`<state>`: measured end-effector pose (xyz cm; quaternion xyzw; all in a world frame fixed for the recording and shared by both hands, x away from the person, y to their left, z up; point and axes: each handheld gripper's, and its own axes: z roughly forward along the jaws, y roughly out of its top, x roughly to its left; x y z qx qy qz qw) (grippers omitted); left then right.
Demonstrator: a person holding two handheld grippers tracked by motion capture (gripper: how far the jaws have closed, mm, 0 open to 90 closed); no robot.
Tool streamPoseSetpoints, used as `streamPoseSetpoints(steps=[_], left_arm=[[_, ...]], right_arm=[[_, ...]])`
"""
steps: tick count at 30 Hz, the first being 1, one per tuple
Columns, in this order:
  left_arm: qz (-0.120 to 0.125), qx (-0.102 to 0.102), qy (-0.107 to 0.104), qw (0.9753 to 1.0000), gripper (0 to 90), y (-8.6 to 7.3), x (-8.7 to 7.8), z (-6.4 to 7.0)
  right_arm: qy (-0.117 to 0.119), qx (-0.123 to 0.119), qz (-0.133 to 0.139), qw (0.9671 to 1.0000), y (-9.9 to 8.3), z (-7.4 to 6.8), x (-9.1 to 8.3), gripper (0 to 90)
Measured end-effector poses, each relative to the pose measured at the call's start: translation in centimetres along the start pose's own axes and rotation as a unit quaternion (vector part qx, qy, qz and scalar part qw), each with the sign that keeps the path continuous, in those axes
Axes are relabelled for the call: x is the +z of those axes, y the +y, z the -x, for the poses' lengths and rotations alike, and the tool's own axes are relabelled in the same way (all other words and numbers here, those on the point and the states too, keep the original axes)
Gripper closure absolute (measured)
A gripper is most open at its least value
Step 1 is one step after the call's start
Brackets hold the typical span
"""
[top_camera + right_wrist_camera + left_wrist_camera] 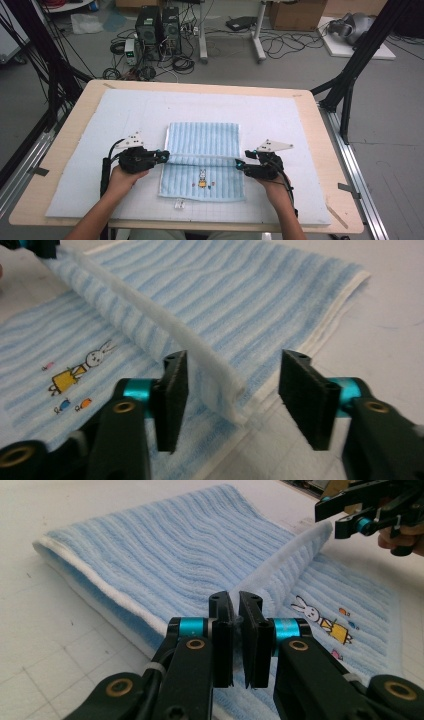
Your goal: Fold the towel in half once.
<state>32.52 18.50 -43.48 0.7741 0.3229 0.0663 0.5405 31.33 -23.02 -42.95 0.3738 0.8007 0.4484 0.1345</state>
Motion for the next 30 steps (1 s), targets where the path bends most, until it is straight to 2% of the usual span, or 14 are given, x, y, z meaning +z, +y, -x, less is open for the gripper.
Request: streamPoseSetpoints(steps=[1,3,5,7,12,16,20,22,30], left_arm=[[-0.001,0.001,0.000,1.0000,84.0,0.0,0.0,0.0],[-0.002,0.000,-0.001,1.0000,84.0,-0.1,0.0,-0.1],[-0.001,-0.003,-0.002,1.0000,84.0,-0.1,-0.1,0.0],[0.001,-0.002,-0.002,1.0000,84.0,-0.1,-0.2,0.0],[0.008,-0.001,-0.013,0.9999,83.9,-0.1,-0.7,0.7],[0.009,0.003,-0.019,0.9998,83.5,-0.3,-1.3,1.4],[0.004,0.006,-0.030,0.9995,83.5,-0.9,-1.8,2.2],[0.000,0.007,-0.033,0.9994,83.3,-1.0,-1.9,2.5],[-0.007,0.003,-0.046,0.9989,83.2,-1.7,-2.9,3.2]], right_arm=[[0.000,-0.004,-0.009,1.0000,0.0,-0.1,0.3,44.0],[0.008,-0.012,-0.021,0.9997,-0.1,-0.2,0.9,63.2],[0.002,-0.028,-0.026,0.9993,-0.2,-0.5,1.0,83.2],[0.002,-0.036,-0.021,0.9991,-0.1,-0.7,0.7,84.5],[0.013,-0.031,-0.002,0.9994,-0.1,-0.9,-0.9,84.6],[0.026,-0.044,0.005,0.9987,-0.5,-1.5,-2.1,84.6],[0.038,-0.060,0.006,0.9975,-1.1,-2.4,-3.3,84.6],[0.043,-0.059,0.005,0.9973,-1.4,-2.7,-3.8,84.6],[0.062,-0.069,-0.001,0.9956,-2.1,-3.7,-4.5,84.5]])
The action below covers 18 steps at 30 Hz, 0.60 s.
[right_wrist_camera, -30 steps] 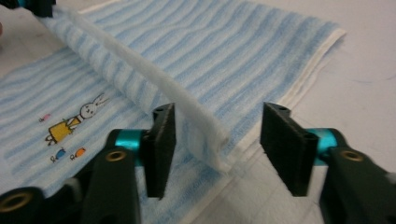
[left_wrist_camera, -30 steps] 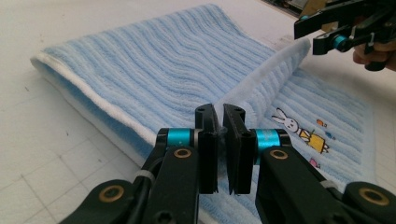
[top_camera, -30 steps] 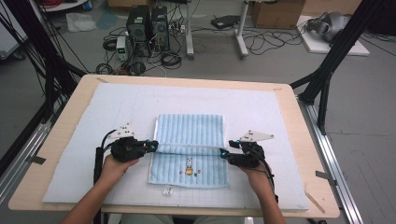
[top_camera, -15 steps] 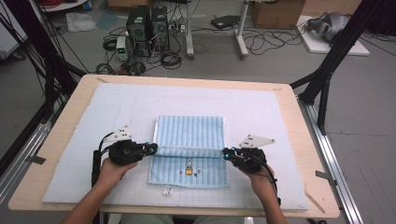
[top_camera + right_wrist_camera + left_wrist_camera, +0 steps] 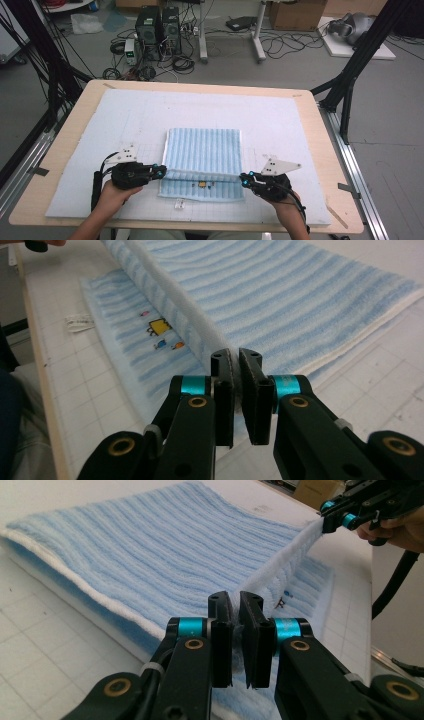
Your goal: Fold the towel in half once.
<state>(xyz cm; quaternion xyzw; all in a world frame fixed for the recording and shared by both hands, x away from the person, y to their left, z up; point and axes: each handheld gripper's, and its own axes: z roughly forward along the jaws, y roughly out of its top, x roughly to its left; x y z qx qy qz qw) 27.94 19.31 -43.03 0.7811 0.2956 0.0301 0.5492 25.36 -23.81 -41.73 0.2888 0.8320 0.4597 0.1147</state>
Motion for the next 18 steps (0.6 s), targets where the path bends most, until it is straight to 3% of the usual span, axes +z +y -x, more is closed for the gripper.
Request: streamPoseSetpoints(steps=[6,8,11,15,18], left_arm=[[-0.015,0.001,-0.027,0.9995,82.1,-0.6,-0.3,0.6],[-0.014,-0.014,-0.035,0.9992,70.9,-0.8,-0.2,0.5],[-0.006,-0.029,-0.020,0.9994,55.3,-0.7,-0.4,0.2],[0.012,-0.039,0.002,0.9992,54.4,-0.3,-0.6,-0.4],[0.022,-0.045,0.019,0.9986,54.7,0.0,-0.5,-0.9]], right_arm=[[0.010,-0.005,-0.015,0.9998,-0.4,-0.5,-0.2,84.4],[0.011,-0.008,-0.023,0.9996,-0.6,-0.6,-0.2,82.3],[0.027,0.014,-0.026,0.9992,-0.9,-0.4,-0.2,69.6],[0.024,0.026,-0.003,0.9994,-0.6,-0.1,-0.4,65.2],[-0.005,0.030,-0.004,0.9995,-0.4,0.1,-0.2,64.9]])
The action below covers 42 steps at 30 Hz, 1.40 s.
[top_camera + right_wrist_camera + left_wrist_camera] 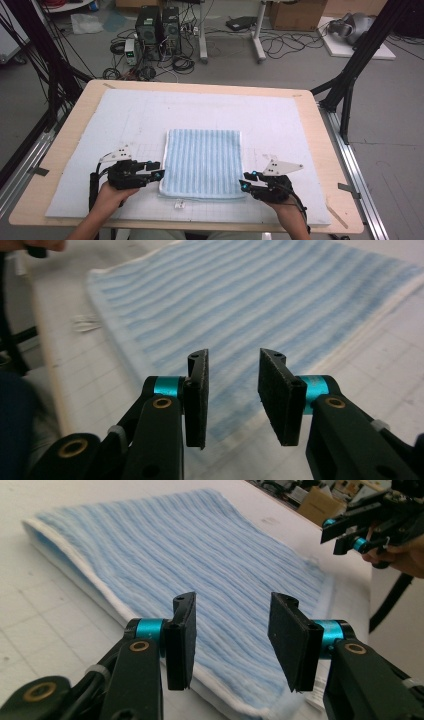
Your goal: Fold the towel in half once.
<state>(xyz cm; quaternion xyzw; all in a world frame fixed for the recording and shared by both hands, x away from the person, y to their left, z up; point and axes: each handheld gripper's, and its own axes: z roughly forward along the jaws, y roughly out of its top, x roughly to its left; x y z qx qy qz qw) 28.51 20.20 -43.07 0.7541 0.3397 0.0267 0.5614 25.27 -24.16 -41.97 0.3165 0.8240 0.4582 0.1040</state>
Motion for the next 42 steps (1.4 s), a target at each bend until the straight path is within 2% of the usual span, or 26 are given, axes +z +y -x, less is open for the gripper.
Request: streamPoseSetpoints(steps=[4,10,12,16,18,20,22,24,26,28,31,32,33,35,36,37,39,40,42], left_arm=[[0.009,-0.004,0.015,0.9998,55.0,0.6,0.4,-0.6],[0.013,0.007,0.033,0.9993,55.6,1.4,1.5,-1.6],[0.009,0.011,0.043,0.9990,61.4,1.7,2.0,-2.0],[0.000,0.026,0.074,0.9969,64.6,2.9,3.3,-2.9],[0.000,0.027,0.092,0.9953,65.8,3.6,3.8,-3.5],[0.000,0.019,0.103,0.9944,65.8,4.4,4.4,-4.2],[0.000,0.015,0.110,0.9938,65.7,5.0,4.9,-4.7],[0.003,0.008,0.117,0.9931,66.0,5.5,5.6,-5.2],[-0.008,0.007,0.128,0.9917,70.1,5.9,6.4,-5.7],[-0.022,0.008,0.139,0.9900,74.6,6.0,7.4,-6.3],[-0.045,0.002,0.153,0.9871,75.7,5.9,8.9,-7.0],[-0.055,0.003,0.161,0.9855,77.2,5.8,9.2,-7.2],[-0.071,0.001,0.171,0.9828,77.5,5.7,9.6,-7.5],[-0.086,-0.005,0.178,0.9803,77.5,5.3,10.0,-7.8],[-0.084,-0.007,0.178,0.9805,78.2,5.3,10.0,-7.8],[-0.085,-0.006,0.180,0.9799,78.2,5.3,10.0,-7.8],[-0.088,0.001,0.183,0.9792,78.4,5.3,10.0,-7.7],[-0.091,0.006,0.183,0.9788,78.3,5.3,10.0,-7.7],[-0.088,0.001,0.180,0.9798,76.8,5.3,10.0,-7.7]], right_arm=[[-0.035,0.006,-0.003,0.9994,0.2,0.6,0.8,63.9],[-0.054,0.015,-0.003,0.9984,0.6,1.2,1.6,65.8],[-0.061,0.014,-0.007,0.9980,0.8,1.4,2.0,69.2],[-0.056,0.011,-0.025,0.9981,1.0,1.7,3.4,74.2],[-0.054,0.002,-0.053,0.9971,1.0,1.6,4.2,75.6],[-0.059,-0.014,-0.085,0.9945,0.7,1.4,4.8,76.4],[-0.054,-0.012,-0.086,0.9948,0.5,1.4,4.5,76.6],[-0.047,-0.020,-0.092,0.9944,0.5,1.4,4.3,76.7],[-0.044,-0.027,-0.096,0.9941,0.5,1.4,4.2,76.7],[-0.041,-0.028,-0.095,0.9942,0.5,1.5,4.1,76.7],[-0.039,-0.029,-0.096,0.9942,0.5,1.5,4.1,76.5],[-0.037,-0.028,-0.096,0.9943,0.5,1.5,4.1,76.2],[-0.035,-0.026,-0.095,0.9946,0.4,1.5,4.0,75.6],[-0.028,-0.017,-0.095,0.9950,0.5,1.7,4.0,71.5],[-0.022,-0.006,-0.090,0.9957,0.7,1.9,4.0,65.7],[-0.022,-0.001,-0.085,0.9962,0.8,2.1,3.9,63.5],[-0.024,0.019,-0.057,0.9979,1.3,2.9,3.6,61.8],[-0.028,0.028,-0.042,0.9983,1.7,3.4,3.5,60.7],[-0.047,0.037,-0.024,0.9979,2.6,4.4,3.7,60.7]])
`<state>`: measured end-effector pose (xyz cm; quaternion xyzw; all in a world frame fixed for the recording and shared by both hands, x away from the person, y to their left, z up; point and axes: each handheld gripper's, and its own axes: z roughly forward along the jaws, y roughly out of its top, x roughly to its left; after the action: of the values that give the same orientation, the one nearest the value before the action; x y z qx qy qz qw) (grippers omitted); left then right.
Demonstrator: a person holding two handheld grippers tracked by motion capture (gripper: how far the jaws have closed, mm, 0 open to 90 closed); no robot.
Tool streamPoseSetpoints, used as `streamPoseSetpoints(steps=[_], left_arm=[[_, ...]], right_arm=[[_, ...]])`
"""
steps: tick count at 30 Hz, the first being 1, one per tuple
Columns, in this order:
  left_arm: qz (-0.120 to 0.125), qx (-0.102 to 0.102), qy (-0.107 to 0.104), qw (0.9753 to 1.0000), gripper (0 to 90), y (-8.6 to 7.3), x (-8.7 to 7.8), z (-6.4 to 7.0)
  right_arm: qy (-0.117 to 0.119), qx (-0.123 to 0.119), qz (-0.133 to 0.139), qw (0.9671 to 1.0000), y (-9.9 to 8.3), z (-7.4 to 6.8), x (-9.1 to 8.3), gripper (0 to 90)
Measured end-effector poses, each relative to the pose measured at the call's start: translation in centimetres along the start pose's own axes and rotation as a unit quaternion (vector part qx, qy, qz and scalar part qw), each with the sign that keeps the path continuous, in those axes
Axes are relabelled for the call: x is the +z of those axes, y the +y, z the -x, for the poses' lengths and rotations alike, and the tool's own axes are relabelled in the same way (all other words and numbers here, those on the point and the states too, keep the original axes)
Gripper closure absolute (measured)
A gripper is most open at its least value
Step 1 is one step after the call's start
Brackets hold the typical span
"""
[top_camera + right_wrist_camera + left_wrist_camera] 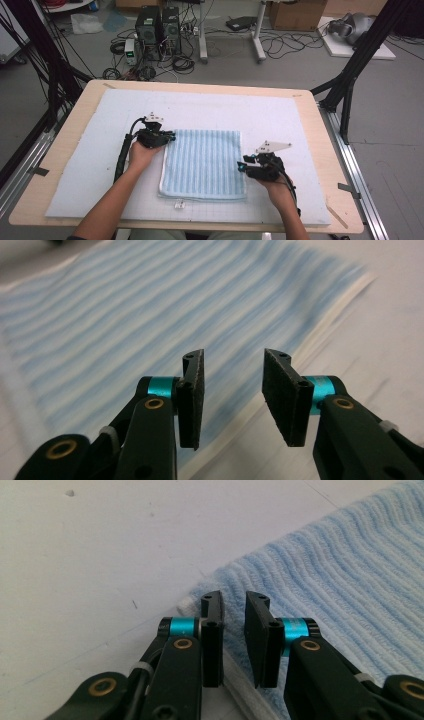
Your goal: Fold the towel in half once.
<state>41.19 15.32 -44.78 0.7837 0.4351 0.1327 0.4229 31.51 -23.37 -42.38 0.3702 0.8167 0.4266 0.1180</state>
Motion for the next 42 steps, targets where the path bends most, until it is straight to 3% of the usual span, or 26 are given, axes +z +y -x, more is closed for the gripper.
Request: streamPoseSetpoints(steps=[3,7,10,12,14,16,18,19,21,23,24,25,26,28,30,33,36,38,42], left_arm=[[0.002,-0.003,-0.007,1.0000,73.2,0.0,0.0,-0.1],[0.004,-0.004,-0.009,0.9999,74.7,-0.1,0.0,-0.2],[0.003,-0.001,-0.009,1.0000,75.0,-0.1,0.0,-0.2],[0.006,-0.003,-0.012,0.9999,75.3,-0.2,0.0,-0.2],[0.007,0.007,-0.016,0.9998,75.1,-0.2,0.0,-0.3],[0.009,0.013,-0.022,0.9996,74.7,-0.3,-0.1,-0.4],[0.013,0.024,-0.028,0.9992,70.8,-0.3,-0.5,-0.5],[0.028,0.029,-0.034,0.9986,68.4,-0.4,-0.7,-0.5],[0.062,0.053,-0.050,0.9954,67.4,-0.5,-1.6,-0.5],[0.100,0.077,-0.075,0.9892,67.1,-0.5,-2.6,-0.3],[0.108,0.082,-0.081,0.9875,64.3,-0.4,-3.0,-0.2],[0.132,0.082,-0.088,0.9839,60.6,-0.5,-3.7,0.0],[0.143,0.077,-0.094,0.9822,57.9,-0.5,-4.2,0.1],[0.155,0.066,-0.099,0.9808,47.9,-0.5,-5.1,0.3],[0.168,0.064,-0.088,0.9797,40.0,-0.7,-5.9,0.3],[0.188,0.037,-0.064,0.9794,21.4,-1.2,-6.8,0.2],[0.201,0.035,-0.067,0.9767,19.6,-1.8,-7.7,-0.2],[0.199,0.037,-0.064,0.9772,19.6,-2.2,-8.1,-0.4],[0.204,0.031,-0.060,0.9767,20.0,-2.7,-8.7,-0.7]], right_arm=[[-0.022,0.004,0.016,0.9996,1.7,1.2,1.1,63.9],[-0.046,0.006,0.001,0.9989,3.4,2.5,4.1,71.9],[-0.076,0.018,-0.023,0.9967,3.8,3.5,6.1,77.0],[-0.101,0.025,-0.046,0.9935,3.7,4.1,6.9,79.0],[-0.104,0.037,-0.035,0.9933,3.6,4.6,7.0,79.5],[-0.117,0.030,-0.041,0.9918,3.6,4.5,6.7,77.8],[-0.109,0.036,-0.034,0.9927,3.4,4.5,6.1,76.0],[-0.104,0.037,-0.025,0.9936,3.3,4.5,5.6,74.4],[-0.092,0.033,-0.008,0.9952,2.9,4.2,4.5,70.3],[-0.089,0.021,-0.001,0.9958,2.6,3.9,3.5,66.1],[-0.090,0.016,0.003,0.9958,2.4,3.7,2.9,63.5],[-0.090,0.015,0.007,0.9958,2.3,3.6,2.4,60.8],[-0.090,0.012,0.013,0.9958,2.1,3.4,1.6,60.3],[-0.093,0.008,0.024,0.9953,1.9,3.1,0.3,58.7],[-0.092,0.009,0.039,0.9949,1.5,2.8,-1.0,52.1],[-0.090,0.012,0.049,0.9947,1.0,2.6,-2.1,39.5],[-0.099,0.015,0.047,0.9938,0.3,2.5,-2.7,27.9],[-0.114,0.019,0.052,0.9920,-0.2,2.5,-2.9,18.5],[-0.125,0.017,0.053,0.9907,-0.4,2.7,-3.4,11.4]])
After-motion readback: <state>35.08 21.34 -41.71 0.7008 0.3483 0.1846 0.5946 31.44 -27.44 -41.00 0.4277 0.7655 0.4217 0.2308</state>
